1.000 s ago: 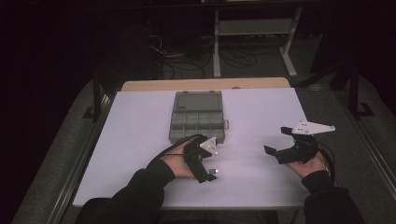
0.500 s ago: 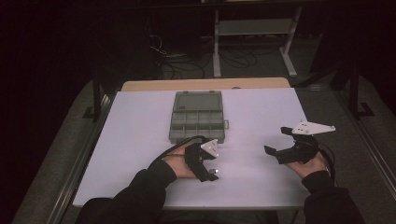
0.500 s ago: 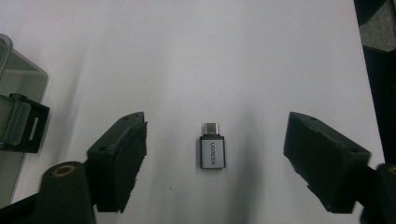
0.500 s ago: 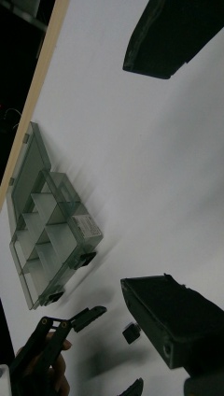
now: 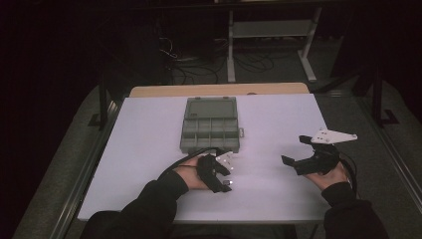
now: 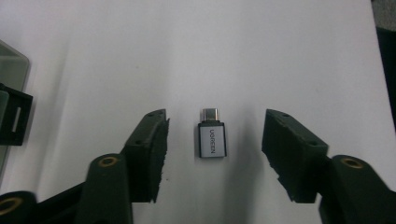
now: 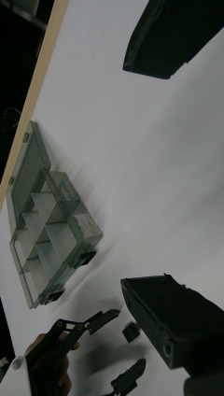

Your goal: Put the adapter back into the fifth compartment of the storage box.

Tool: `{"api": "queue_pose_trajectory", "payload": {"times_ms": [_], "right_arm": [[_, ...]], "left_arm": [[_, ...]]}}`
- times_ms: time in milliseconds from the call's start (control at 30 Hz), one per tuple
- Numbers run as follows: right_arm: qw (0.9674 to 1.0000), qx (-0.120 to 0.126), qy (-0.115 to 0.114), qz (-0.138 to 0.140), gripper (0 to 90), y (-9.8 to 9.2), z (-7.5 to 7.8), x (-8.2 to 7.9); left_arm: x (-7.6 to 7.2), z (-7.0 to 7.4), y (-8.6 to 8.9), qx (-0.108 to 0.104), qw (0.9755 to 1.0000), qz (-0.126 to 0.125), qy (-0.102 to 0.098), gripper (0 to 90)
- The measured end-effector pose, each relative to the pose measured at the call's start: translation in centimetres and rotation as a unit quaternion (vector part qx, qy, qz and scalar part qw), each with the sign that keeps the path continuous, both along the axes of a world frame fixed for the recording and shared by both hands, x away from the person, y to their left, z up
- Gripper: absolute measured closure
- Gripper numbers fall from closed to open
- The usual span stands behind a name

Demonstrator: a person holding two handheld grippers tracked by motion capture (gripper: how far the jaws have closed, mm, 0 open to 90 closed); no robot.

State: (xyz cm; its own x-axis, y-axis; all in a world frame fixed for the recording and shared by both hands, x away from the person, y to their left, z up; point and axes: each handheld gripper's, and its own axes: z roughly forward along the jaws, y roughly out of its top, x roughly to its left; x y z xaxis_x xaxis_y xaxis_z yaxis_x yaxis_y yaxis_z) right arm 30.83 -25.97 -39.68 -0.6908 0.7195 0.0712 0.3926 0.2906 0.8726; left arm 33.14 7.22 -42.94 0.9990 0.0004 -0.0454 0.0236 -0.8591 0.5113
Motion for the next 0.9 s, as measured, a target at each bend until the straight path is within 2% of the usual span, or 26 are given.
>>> {"api": "queue_pose_trajectory", "payload": {"times_ms": [100, 433, 600, 900], "right_arm": [[1.0000, 0.003, 0.000, 0.000, 0.0, -0.06, 0.03, -0.01], [1.0000, 0.002, 0.000, 0.000, 0.0, -0.04, 0.03, -0.04], [1.0000, 0.002, 0.000, 0.000, 0.0, -0.03, 0.04, -0.06], [1.0000, 0.002, 0.000, 0.000, 0.0, -0.06, 0.03, -0.06]], "left_arm": [[-0.03, 0.21, 0.05, -0.008, 1.0000, 0.001, -0.003, 53.0], [0.04, 0.10, 0.02, -0.003, 1.0000, 0.004, -0.004, 70.1], [0.10, 0.05, 0.02, -0.002, 1.0000, 0.004, -0.002, 74.7], [0.39, 0.10, 0.20, -0.005, 1.0000, 0.005, 0.006, 76.5]]}}
